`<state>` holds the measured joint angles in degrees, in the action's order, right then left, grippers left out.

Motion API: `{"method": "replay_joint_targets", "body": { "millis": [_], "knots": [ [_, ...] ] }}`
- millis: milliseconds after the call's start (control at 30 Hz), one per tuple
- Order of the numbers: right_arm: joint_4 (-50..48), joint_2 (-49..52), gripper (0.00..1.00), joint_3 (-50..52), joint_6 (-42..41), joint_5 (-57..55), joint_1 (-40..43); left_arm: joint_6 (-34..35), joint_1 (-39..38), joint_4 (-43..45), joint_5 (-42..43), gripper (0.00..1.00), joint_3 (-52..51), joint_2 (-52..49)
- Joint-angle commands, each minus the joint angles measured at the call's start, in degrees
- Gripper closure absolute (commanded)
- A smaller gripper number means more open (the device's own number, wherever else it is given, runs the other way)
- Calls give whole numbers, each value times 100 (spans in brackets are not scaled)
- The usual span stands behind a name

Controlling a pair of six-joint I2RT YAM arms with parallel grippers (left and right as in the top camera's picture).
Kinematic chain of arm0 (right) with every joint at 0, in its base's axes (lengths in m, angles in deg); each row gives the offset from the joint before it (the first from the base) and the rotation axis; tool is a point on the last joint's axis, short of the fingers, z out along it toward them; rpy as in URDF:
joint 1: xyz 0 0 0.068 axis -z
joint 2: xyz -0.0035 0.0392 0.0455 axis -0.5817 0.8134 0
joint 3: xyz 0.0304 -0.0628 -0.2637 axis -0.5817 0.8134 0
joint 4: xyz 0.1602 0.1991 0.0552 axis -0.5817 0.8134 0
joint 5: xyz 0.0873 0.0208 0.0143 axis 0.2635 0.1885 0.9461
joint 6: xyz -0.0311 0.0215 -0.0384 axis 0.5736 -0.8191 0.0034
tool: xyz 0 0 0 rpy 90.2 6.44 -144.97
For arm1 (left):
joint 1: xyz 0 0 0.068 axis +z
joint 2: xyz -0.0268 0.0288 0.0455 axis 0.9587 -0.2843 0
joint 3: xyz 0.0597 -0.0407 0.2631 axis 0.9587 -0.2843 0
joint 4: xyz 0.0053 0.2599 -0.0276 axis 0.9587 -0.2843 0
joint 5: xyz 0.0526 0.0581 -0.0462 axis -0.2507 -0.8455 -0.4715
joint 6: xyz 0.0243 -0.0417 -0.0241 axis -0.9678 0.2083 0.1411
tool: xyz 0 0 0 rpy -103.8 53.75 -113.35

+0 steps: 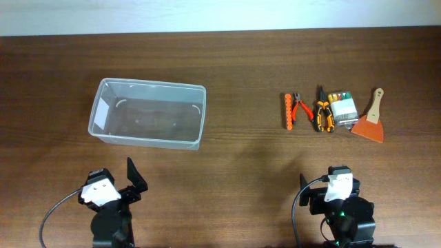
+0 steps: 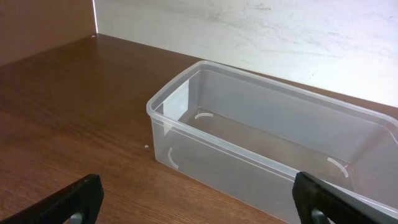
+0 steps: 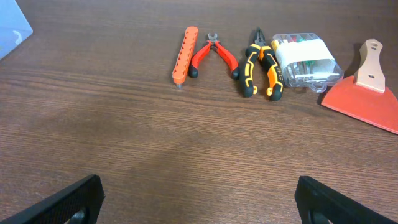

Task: Pack container

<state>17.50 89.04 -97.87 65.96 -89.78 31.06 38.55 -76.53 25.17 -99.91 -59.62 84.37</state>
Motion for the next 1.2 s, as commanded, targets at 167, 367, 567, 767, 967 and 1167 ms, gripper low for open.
{"method": "replay_joint_targets", "body": {
  "millis": [167,367,567,767,967,1167],
  "knots": [
    [-28,-4,1,42,-52,15,46,-50,-22,-4,-22,1,-24,17],
    [-109,-4,1,37,-105,1180,44,-50,-22,-4,-22,1,-24,17],
    [-1005,-4,1,42,-957,1985,42,-50,-22,-4,-20,1,-24,17],
    [-1668,374,1,-741,-927,1945,42,-50,-22,-4,-22,1,-24,17],
    [59,2789,1,-3377,-409,920,42,-50,-22,-4,-22,1,-24,17],
    [2063,5637,1,-6332,-411,1040,42,-50,-22,-4,-22,1,-24,17]
  ]
}}
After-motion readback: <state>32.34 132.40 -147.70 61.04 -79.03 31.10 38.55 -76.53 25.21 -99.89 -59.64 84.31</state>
